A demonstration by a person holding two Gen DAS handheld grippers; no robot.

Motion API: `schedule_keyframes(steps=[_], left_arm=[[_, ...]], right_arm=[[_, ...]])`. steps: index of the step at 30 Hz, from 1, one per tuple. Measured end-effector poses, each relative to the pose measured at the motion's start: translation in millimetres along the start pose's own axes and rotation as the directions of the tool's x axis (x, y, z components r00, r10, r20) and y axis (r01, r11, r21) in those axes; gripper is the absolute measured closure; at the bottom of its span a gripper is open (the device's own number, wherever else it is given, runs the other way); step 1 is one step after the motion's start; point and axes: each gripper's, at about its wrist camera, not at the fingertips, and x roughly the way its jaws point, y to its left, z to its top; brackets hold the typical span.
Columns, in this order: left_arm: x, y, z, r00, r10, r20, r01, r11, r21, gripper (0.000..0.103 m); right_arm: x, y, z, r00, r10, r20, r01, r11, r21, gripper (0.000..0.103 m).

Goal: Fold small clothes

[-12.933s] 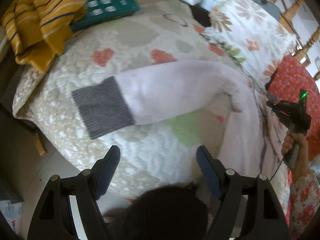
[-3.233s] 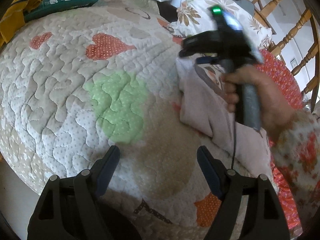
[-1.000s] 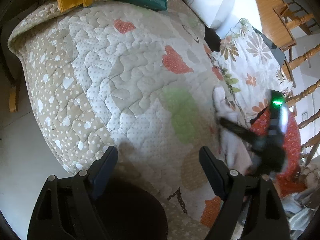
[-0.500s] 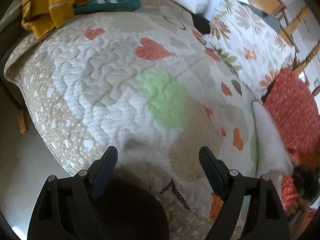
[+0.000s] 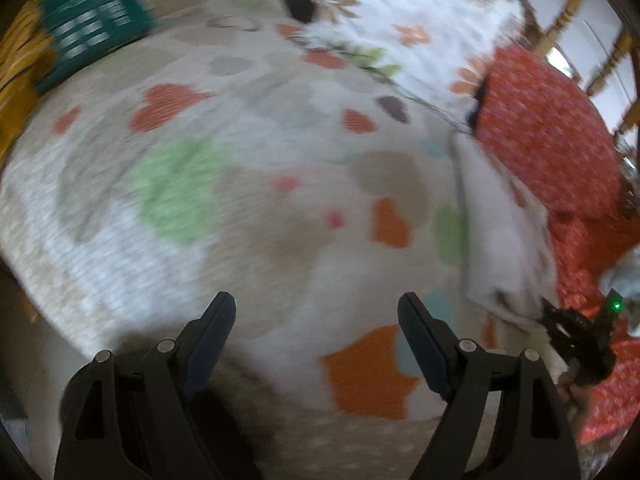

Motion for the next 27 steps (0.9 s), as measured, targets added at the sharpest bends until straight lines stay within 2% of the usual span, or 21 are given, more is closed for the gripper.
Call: schedule_keyframes(steps=[4, 6, 9, 11, 14, 18, 19, 20, 21, 22, 23, 24, 27], left_arm=[[20.1, -44.8, 28.8, 0.997, -0.069, -0.042, 0.071, 0.996, 0.061, 0.019], [38.9, -66.1, 41.6, 0.988, -0.117, -0.100, 0.125, 0.990, 0.069, 0.016], [72.9, -98.1, 57.8, 0.976, -0.158, -0.151, 0.173, 0.981, 0.089, 0.016], [95.7, -115.8, 64.0, 0.964, -0.184, -0.191, 0.206, 0.973, 0.104, 0.016], [128.1, -131.5, 70.2, 0.937, -0.239, -0.254, 0.271, 0.958, 0.097, 0.016], [171.6, -154.6, 75.3, 0.877, -0.309, -0.368, 0.367, 0.925, 0.100, 0.013], [176.8, -159.9, 74.6, 0.869, -0.315, -0.382, 0.381, 0.918, 0.108, 0.010], [179.0, -164.2, 73.3, 0.870, -0.315, -0.380, 0.386, 0.914, 0.125, 0.005], [179.6, -171.7, 71.0, 0.878, -0.293, -0.378, 0.376, 0.912, 0.165, 0.005], [180.2, -178.0, 69.5, 0.886, -0.255, -0.387, 0.353, 0.912, 0.208, 0.007], [178.6, -182.2, 68.9, 0.894, -0.224, -0.388, 0.334, 0.910, 0.246, 0.034], [175.4, -187.5, 69.6, 0.887, -0.224, -0.404, 0.347, 0.900, 0.263, 0.061], [156.4, -191.1, 87.7, 0.880, -0.250, -0.403, 0.369, 0.895, 0.249, 0.065]], right_arm=[[-24.0, -6.3, 7.5, 0.999, 0.019, 0.045, -0.018, 1.000, -0.018, 0.060], [-26.9, -5.3, 16.4, 0.999, 0.015, 0.050, -0.014, 0.999, -0.032, 0.046], [-20.4, -5.6, 31.5, 0.999, 0.016, 0.043, -0.015, 0.999, -0.030, 0.038], [-5.3, -6.6, 45.8, 1.000, 0.017, 0.017, -0.016, 0.999, -0.030, 0.036], [23.5, -11.0, 64.6, 0.999, 0.026, -0.028, -0.026, 1.000, -0.007, 0.036], [59.1, -18.2, 80.9, 0.994, 0.085, -0.072, -0.082, 0.996, 0.044, 0.036], [67.7, -18.3, 82.8, 0.992, 0.098, -0.083, -0.093, 0.994, 0.053, 0.036], [75.8, -17.9, 83.4, 0.990, 0.111, -0.092, -0.105, 0.992, 0.063, 0.036], [83.0, -16.4, 83.7, 0.987, 0.127, -0.097, -0.121, 0.990, 0.074, 0.038], [87.8, -15.0, 84.0, 0.985, 0.146, -0.096, -0.138, 0.986, 0.088, 0.044], [92.6, -13.4, 84.5, 0.979, 0.176, -0.106, -0.164, 0.979, 0.118, 0.061], [95.7, -12.7, 85.0, 0.967, 0.229, -0.110, -0.209, 0.963, 0.170, 0.073], [86.1, 1.1, 90.9, 0.952, 0.297, -0.076, -0.279, 0.943, 0.182, 0.076]])
